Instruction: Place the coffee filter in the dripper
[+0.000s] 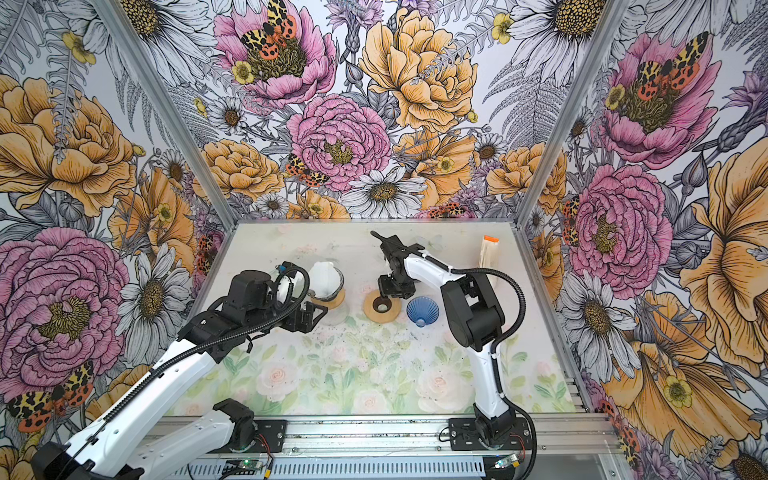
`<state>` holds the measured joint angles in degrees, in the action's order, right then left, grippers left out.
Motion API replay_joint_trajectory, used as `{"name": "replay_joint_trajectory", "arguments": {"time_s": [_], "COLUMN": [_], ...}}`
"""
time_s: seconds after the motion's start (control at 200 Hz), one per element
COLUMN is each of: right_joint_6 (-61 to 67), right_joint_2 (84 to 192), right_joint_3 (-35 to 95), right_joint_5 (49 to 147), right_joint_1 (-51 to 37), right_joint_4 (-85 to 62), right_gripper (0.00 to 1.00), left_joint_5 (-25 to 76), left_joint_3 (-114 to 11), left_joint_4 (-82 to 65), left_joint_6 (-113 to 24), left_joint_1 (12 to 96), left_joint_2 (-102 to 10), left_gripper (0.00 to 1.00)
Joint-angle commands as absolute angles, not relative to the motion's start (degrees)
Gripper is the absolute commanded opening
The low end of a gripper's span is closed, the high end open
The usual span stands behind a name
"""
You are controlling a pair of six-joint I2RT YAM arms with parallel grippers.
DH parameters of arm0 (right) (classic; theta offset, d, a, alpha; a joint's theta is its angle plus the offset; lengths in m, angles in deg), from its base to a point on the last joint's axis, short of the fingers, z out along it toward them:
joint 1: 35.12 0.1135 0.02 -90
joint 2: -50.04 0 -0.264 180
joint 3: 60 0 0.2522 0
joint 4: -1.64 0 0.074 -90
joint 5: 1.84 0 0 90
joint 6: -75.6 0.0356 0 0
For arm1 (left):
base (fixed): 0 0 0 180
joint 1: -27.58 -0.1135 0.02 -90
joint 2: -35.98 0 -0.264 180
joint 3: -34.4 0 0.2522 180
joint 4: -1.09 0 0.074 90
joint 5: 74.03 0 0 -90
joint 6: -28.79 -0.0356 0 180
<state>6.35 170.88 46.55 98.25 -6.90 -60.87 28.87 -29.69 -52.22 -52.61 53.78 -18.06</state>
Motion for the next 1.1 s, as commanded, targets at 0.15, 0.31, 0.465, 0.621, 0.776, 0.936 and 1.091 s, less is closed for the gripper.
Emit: {"name": "replay_joint_trajectory", "arguments": {"time_s": [0.15, 0.31, 0.465, 0.621, 0.776, 0.936, 1.091], "right_joint_6": [6.11, 6.16, 6.29, 6.27, 6.34, 6.15, 5.53], "right_joint_2": [172.12, 171.28, 169.52, 168.27, 166.97, 165.56, 165.85], "right_joint_3": [45.19, 45.36, 46.25, 46.76, 46.24, 45.15, 44.2], "right_joint_5": [95.03, 97.97, 99.02, 101.09, 99.12, 96.29, 95.64], "right_joint_1": [-6.28, -6.3, -6.3, -6.29, -6.38, -6.89, -7.7], "right_joint_4": [-60.64, -60.46, -60.46, -60.48, -60.55, -60.7, -60.75], "right_gripper": [0.6, 0.55, 0.52, 0.54, 0.61, 0.65, 0.66], "left_joint_5": [28.27, 28.2, 27.75, 27.6, 27.23, 27.35, 27.3], "left_joint_3": [-29.94, -30.29, -30.69, -30.69, -30.52, -30.55, -30.54], "left_joint_4": [-50.79, -50.89, -50.77, -50.9, -50.9, -50.9, -50.9], "left_joint_6": [-51.54, -51.46, -51.59, -51.54, -51.63, -51.63, -51.54], "left_joint_1": [54.56, 54.74, 55.07, 55.35, 55.33, 55.47, 55.49], "left_joint_2": [-17.55, -18.12, -18.5, -18.7, -18.51, -18.43, -18.34], "left_gripper": [0.99, 0.99, 0.99, 0.99, 0.99, 0.99, 0.99]}}
